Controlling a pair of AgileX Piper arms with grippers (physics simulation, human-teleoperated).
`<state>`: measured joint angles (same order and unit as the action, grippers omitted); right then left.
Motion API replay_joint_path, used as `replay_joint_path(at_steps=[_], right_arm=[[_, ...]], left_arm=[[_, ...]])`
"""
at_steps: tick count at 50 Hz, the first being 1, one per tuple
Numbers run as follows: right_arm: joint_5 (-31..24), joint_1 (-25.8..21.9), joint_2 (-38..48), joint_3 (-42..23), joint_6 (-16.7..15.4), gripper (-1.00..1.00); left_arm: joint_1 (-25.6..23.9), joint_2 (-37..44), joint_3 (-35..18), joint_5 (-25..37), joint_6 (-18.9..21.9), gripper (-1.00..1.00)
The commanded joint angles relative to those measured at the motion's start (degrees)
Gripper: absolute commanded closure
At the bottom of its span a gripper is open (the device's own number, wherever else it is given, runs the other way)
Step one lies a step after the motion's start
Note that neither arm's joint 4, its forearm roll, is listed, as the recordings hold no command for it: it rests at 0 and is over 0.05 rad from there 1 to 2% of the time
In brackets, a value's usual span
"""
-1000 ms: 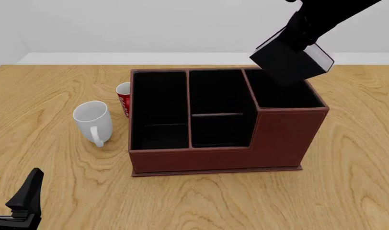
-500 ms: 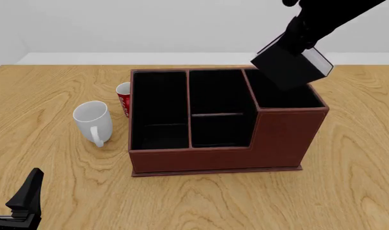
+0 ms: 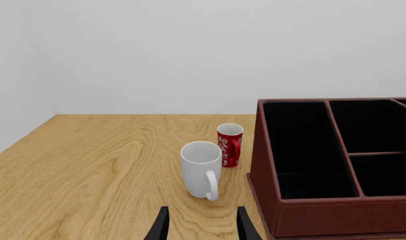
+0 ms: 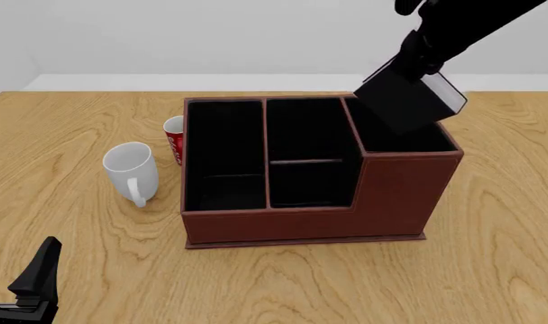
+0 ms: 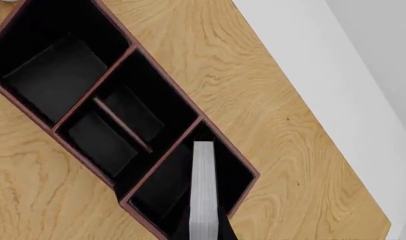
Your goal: Pick up the book and place it in the right compartment of the caddy.
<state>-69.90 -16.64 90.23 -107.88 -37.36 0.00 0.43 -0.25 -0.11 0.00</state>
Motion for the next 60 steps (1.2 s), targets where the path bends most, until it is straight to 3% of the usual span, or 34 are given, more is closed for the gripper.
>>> replay_joint_path(at_steps=[1, 60], right_arm=[[0.01, 0.46, 0.32, -0.76, 1.78, 1.00], [1.96, 1.94, 3.77, 2.01, 5.60, 1.00]], left_arm=[[0.00, 0.00, 0.00, 0.00, 0.00, -1.00], [0.00, 0.00, 0.00, 0.00, 0.00, -1.00]])
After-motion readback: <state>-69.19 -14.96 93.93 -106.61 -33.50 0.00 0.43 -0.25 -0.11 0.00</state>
